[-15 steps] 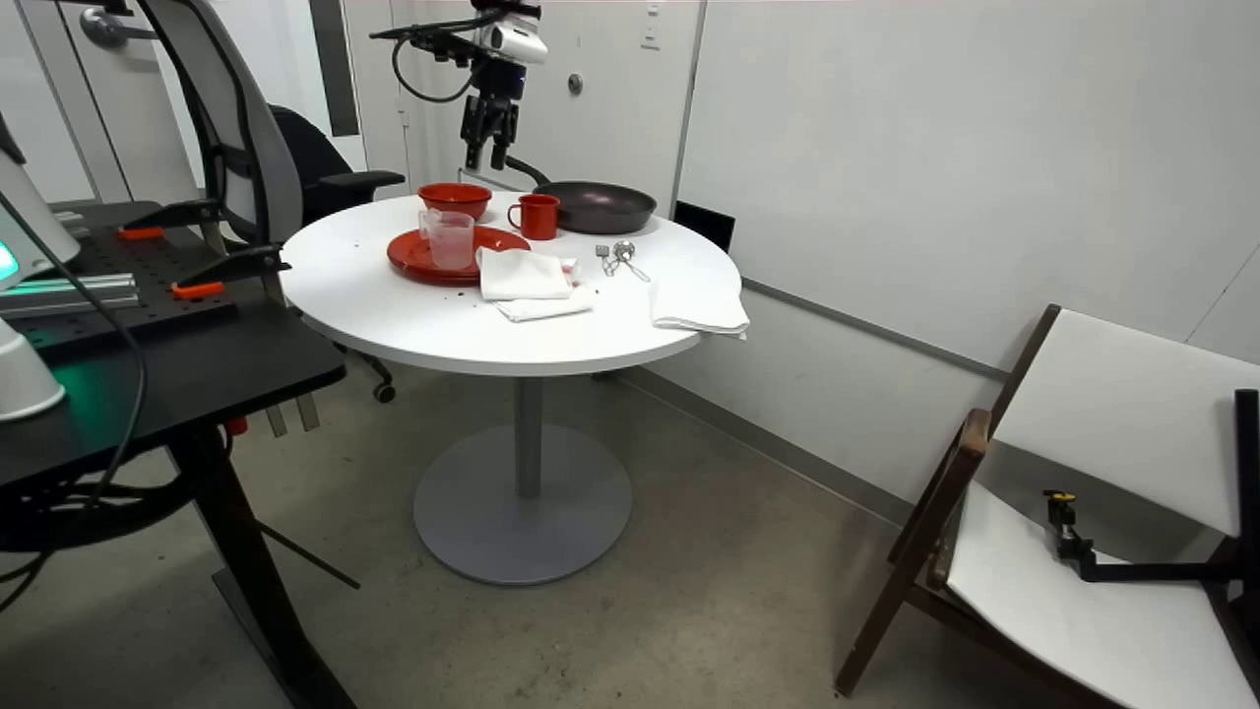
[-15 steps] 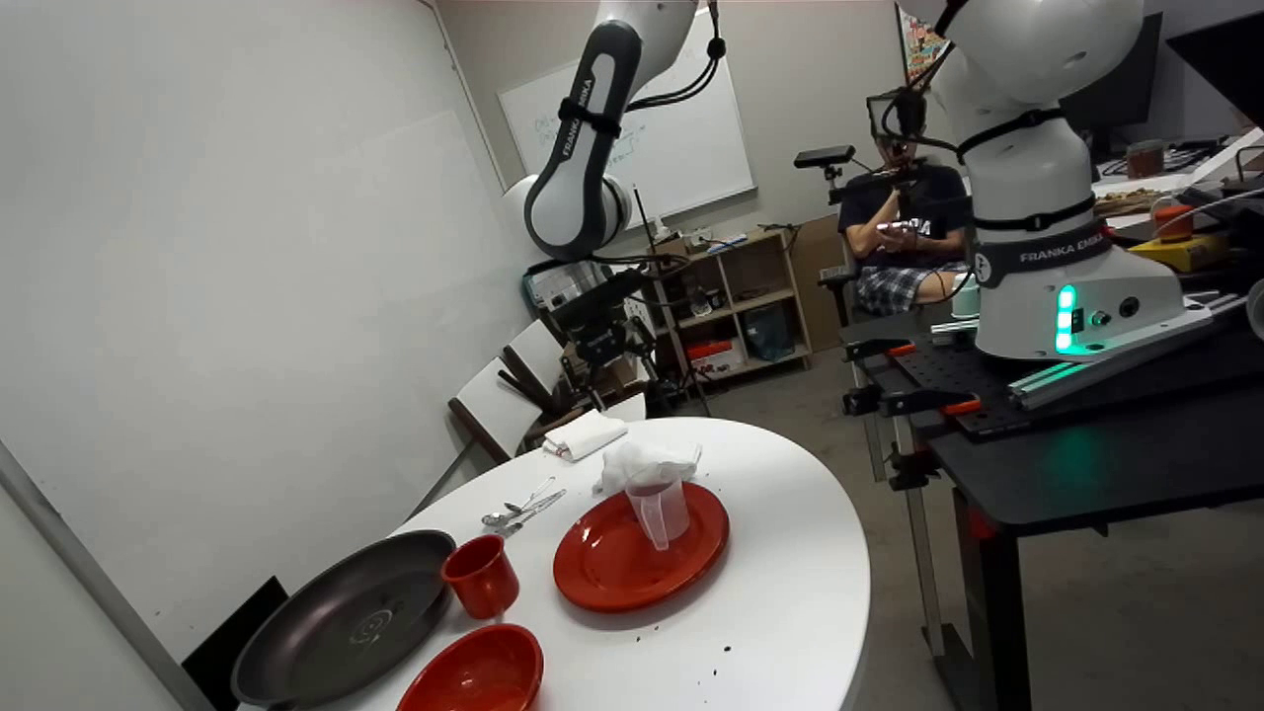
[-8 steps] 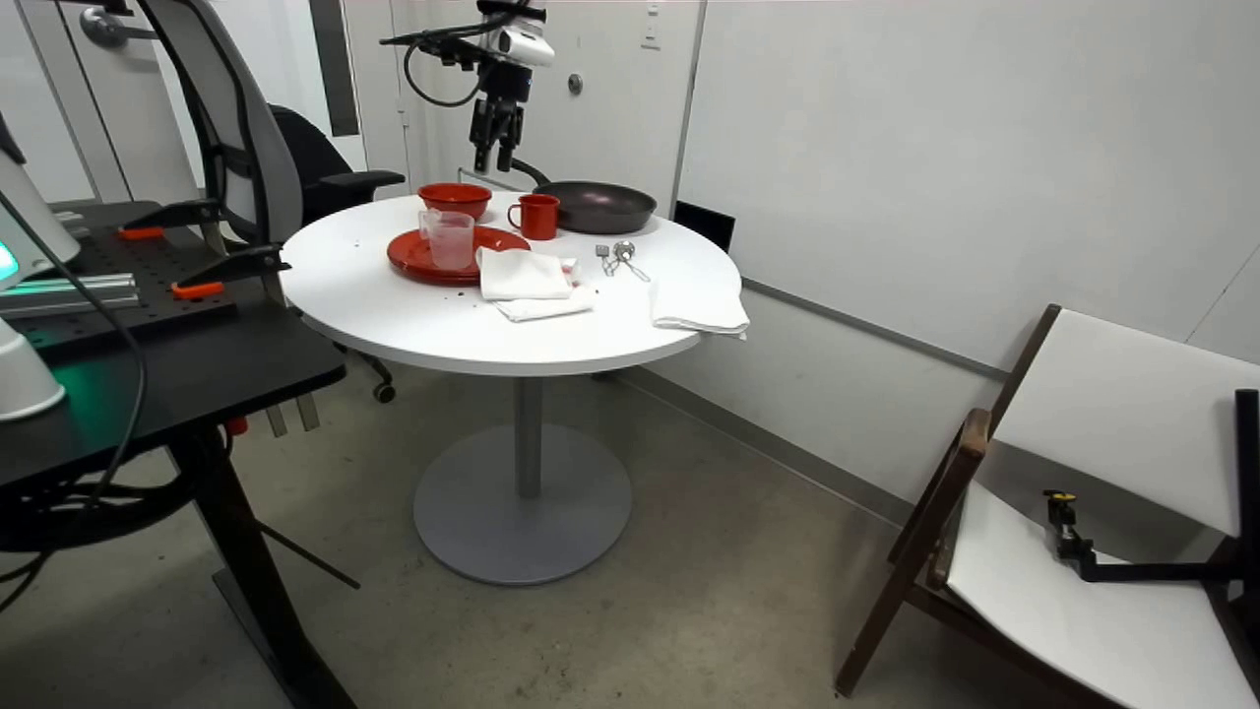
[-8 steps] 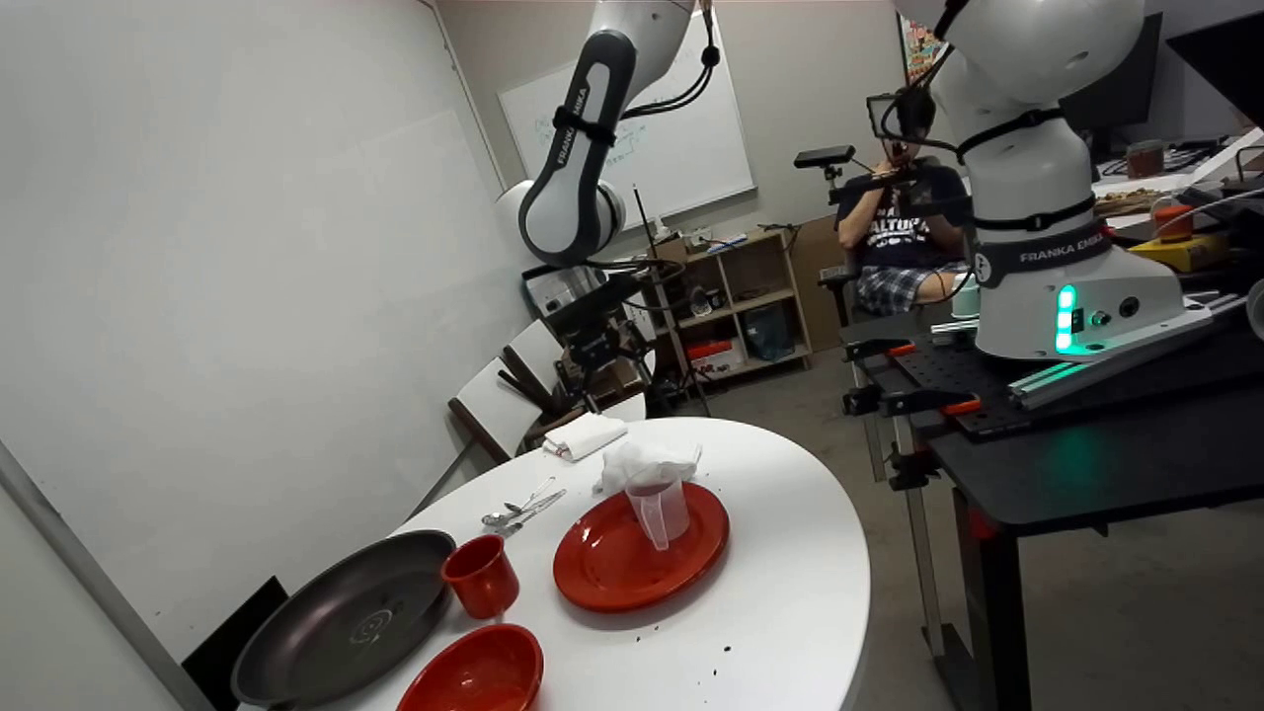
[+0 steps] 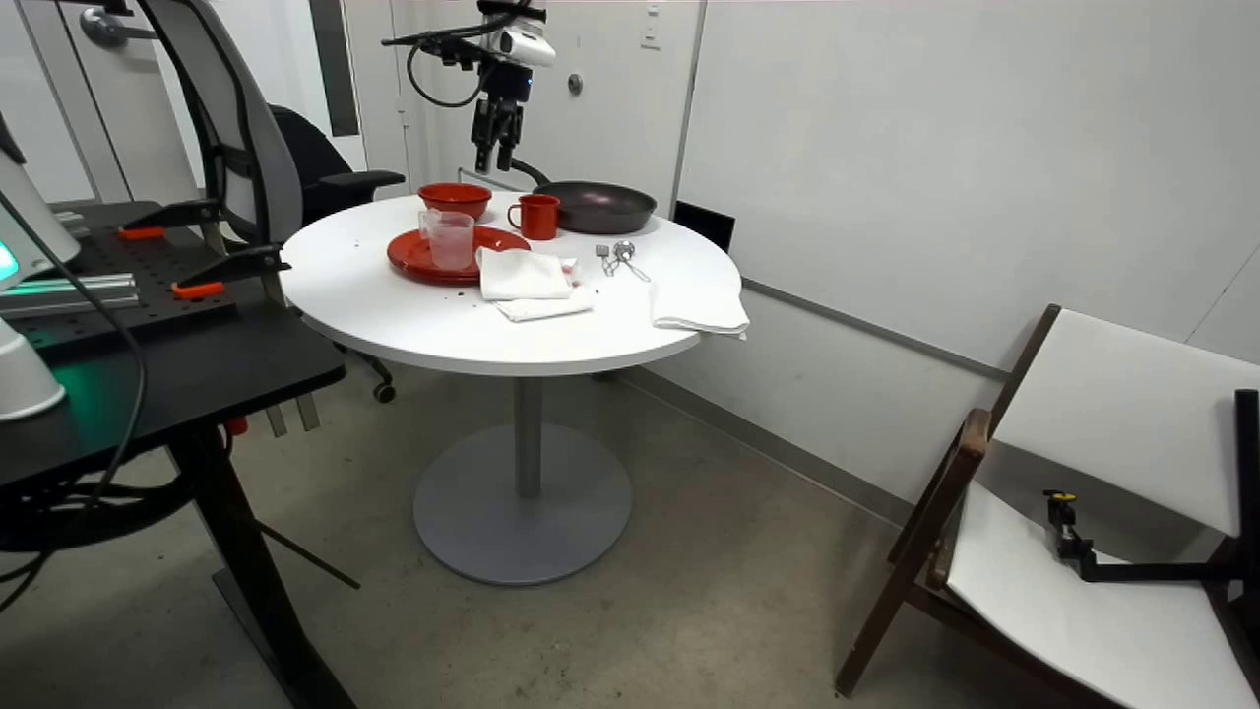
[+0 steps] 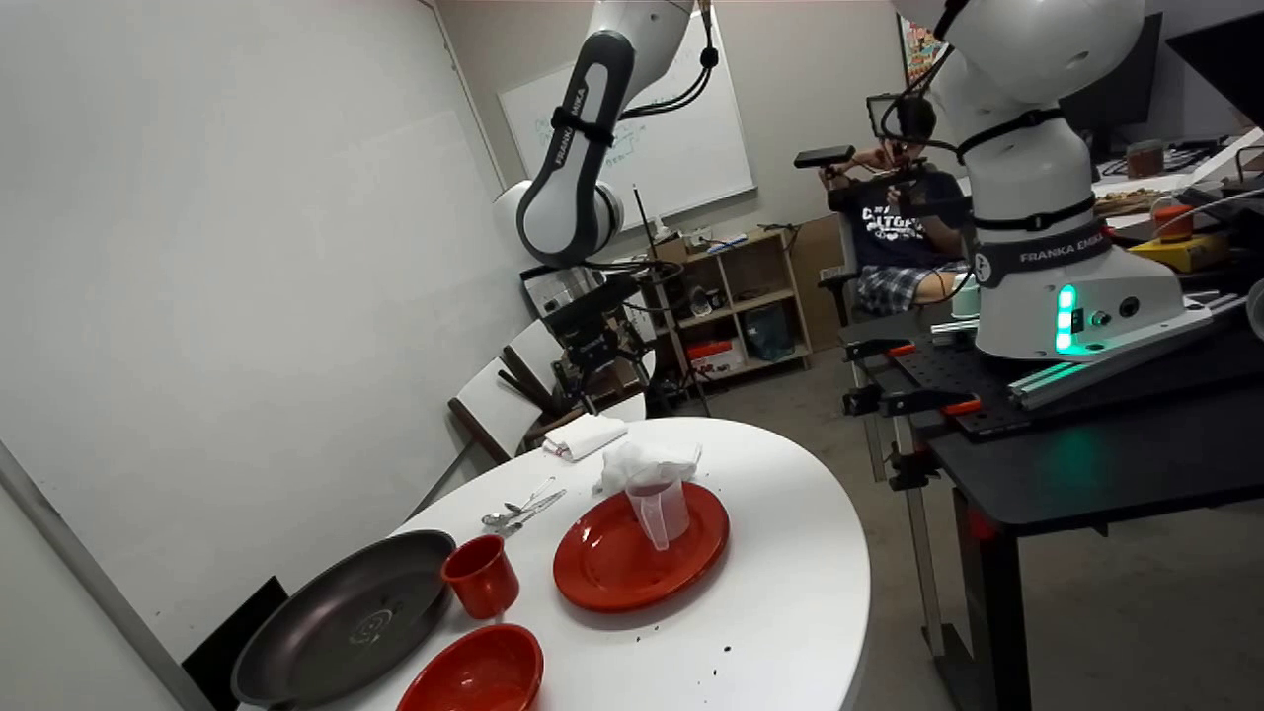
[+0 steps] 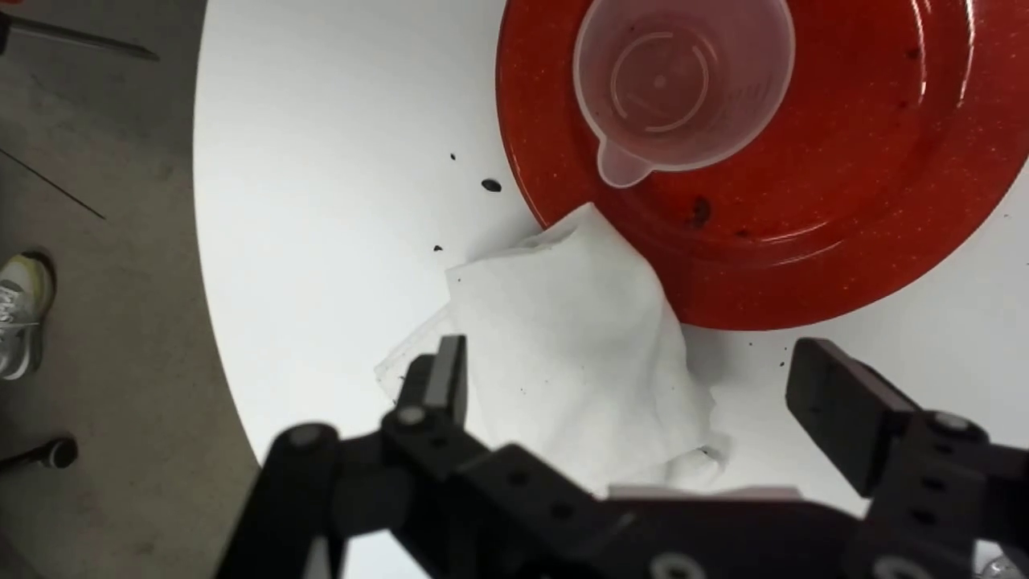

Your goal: Use the towel to wipe the table

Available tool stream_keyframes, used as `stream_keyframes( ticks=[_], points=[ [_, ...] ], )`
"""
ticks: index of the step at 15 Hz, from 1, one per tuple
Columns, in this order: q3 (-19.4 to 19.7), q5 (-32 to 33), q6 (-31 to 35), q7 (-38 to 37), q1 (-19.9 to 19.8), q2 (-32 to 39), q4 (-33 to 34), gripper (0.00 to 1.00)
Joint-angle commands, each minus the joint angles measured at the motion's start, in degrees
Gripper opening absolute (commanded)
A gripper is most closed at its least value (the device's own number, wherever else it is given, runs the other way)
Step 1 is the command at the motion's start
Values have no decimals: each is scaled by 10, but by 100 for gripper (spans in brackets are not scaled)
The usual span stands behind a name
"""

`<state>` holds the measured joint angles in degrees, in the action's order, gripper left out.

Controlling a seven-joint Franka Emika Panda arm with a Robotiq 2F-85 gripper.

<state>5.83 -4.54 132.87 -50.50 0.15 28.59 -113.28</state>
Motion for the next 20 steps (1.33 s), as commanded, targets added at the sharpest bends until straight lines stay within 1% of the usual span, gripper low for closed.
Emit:
stream_keyframes(
  ticks=[1,4,8,13,20],
  points=[
    [10,2,7,-3,11,-15,-10,100],
    [10,0,14,0,10,-25,-13,100],
    [12,-1,29,10,3,-10,-5,100],
    [11,-11,71,26,-8,28,0,100],
    [10,-29,114,46,-23,91,17,100]
  ],
)
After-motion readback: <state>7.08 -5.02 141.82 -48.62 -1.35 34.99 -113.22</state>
